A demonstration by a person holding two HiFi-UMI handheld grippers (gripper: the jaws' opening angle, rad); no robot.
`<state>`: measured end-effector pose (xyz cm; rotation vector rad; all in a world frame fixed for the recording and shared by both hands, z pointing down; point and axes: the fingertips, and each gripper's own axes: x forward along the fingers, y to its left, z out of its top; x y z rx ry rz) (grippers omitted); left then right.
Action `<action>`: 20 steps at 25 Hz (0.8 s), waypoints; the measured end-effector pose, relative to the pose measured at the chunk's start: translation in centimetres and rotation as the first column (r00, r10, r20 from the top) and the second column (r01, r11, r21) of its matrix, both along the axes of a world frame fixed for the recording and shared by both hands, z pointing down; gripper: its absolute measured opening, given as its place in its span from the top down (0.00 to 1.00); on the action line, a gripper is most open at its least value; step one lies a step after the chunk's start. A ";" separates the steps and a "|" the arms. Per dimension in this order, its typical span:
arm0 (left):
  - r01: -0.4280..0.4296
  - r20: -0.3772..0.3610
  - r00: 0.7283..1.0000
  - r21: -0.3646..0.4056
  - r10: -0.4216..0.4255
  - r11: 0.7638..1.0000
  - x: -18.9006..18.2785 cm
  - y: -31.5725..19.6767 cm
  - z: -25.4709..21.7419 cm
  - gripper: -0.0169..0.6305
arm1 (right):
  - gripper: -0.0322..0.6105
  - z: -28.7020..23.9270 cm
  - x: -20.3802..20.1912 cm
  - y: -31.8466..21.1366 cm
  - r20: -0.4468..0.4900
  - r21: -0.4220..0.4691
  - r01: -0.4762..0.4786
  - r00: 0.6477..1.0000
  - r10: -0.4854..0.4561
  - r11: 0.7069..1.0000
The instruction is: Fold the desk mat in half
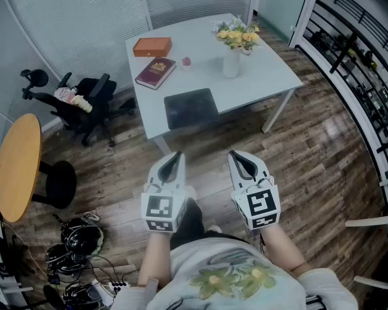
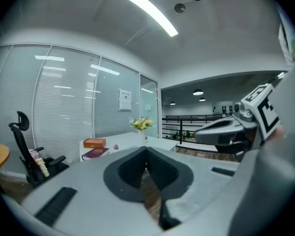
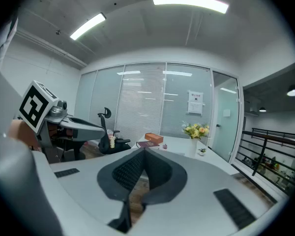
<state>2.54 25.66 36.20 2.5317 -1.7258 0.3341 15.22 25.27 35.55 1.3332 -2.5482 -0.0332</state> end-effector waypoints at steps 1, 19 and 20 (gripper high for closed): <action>-0.001 0.002 1.000 -0.004 0.001 1.000 -0.1 -0.4 0.2 0.97 | 0.92 0.1 -0.2 -0.5 0.003 0.000 0.003 1.000 -0.003 1.000; -0.057 -0.116 0.992 -0.028 0.053 0.998 -2.5 -8.9 0.6 0.89 | 0.88 0.7 -3.3 -8.8 0.019 -0.024 0.064 0.998 -0.063 0.998; -0.062 -0.123 0.991 -0.028 0.058 0.998 -2.8 -9.4 0.5 0.85 | 0.80 0.7 -3.6 -9.3 0.015 -0.026 0.071 0.997 -0.071 0.997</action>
